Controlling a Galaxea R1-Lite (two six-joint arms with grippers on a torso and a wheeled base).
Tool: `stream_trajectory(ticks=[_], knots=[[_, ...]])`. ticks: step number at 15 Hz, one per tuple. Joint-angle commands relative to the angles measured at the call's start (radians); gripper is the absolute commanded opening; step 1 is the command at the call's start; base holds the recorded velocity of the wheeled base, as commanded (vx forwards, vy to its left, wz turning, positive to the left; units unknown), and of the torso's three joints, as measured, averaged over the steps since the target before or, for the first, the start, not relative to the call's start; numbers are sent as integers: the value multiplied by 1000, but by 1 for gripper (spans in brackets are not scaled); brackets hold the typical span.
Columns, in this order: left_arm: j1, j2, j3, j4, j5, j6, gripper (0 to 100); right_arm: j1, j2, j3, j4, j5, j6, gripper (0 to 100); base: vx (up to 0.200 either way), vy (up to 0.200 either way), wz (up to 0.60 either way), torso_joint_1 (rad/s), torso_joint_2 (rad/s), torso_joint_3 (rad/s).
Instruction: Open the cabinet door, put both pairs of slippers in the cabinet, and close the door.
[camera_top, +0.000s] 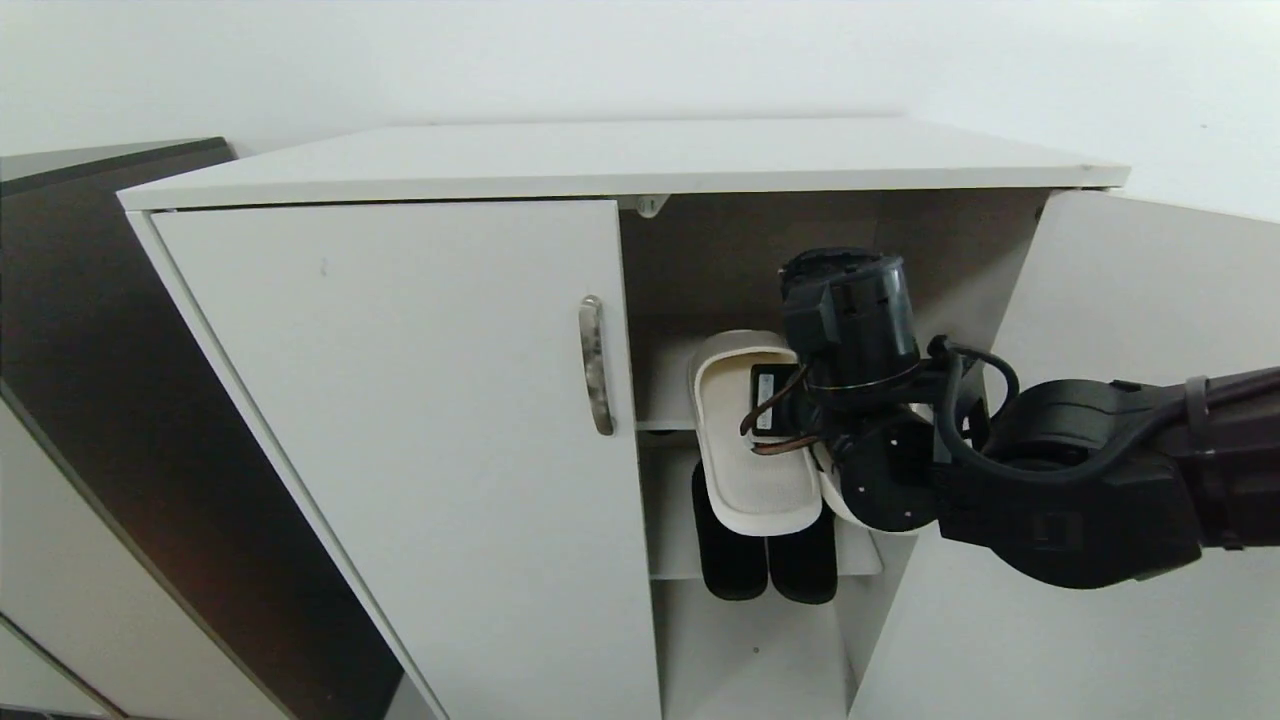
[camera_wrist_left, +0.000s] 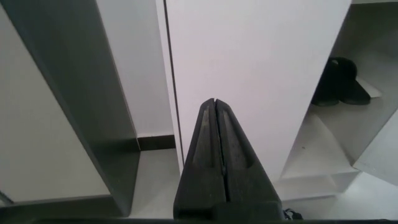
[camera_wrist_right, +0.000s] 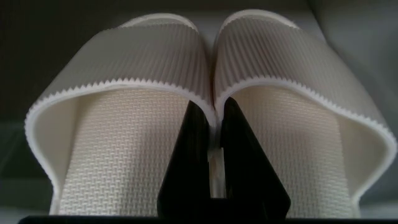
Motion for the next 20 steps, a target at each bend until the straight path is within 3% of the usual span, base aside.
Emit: stream_trajectory(ticks=[1,11,20], knots=[[1,0,0,0,0,0,0,-5,12,-12,-1,2,0,0,0,0,0,0,0,0],[1,0,0,0,0,0,0,-131,198,-282,25,68,-44,0,0,0,0,0,0,0],[1,0,0,0,1,0,0,-168,281,-461,129,120,-50,0,0,0,0,0,0,0]])
